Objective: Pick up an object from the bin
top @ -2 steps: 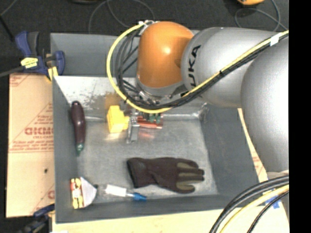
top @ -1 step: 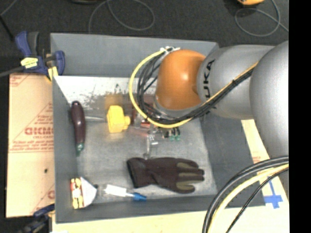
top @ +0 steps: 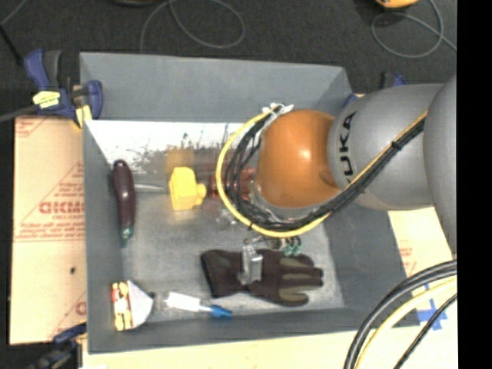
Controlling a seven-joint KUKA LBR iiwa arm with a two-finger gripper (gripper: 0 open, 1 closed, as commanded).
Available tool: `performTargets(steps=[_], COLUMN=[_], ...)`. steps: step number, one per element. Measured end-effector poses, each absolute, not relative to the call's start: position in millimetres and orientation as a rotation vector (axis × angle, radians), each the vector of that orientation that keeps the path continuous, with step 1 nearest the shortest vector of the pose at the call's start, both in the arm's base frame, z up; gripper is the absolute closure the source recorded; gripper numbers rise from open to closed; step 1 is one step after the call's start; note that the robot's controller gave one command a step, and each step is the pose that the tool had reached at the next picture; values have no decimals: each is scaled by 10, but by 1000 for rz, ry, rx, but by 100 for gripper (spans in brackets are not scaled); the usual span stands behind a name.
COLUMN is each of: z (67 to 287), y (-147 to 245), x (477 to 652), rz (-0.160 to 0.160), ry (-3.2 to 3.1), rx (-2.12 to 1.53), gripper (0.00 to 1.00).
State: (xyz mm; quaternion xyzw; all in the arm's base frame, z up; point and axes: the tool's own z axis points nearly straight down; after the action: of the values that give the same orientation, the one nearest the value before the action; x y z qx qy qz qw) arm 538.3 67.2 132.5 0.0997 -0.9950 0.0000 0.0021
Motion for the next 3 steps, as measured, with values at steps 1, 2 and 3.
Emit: performTargets(steps=[1, 2, 3], z=[1128, 734, 707], y=[600, 429, 412], x=[5323, 5236, 5094], rz=[-4, 0, -7], ry=[-3147, -3131, -3140], rx=[137, 244, -251], gripper=[0, 0, 100])
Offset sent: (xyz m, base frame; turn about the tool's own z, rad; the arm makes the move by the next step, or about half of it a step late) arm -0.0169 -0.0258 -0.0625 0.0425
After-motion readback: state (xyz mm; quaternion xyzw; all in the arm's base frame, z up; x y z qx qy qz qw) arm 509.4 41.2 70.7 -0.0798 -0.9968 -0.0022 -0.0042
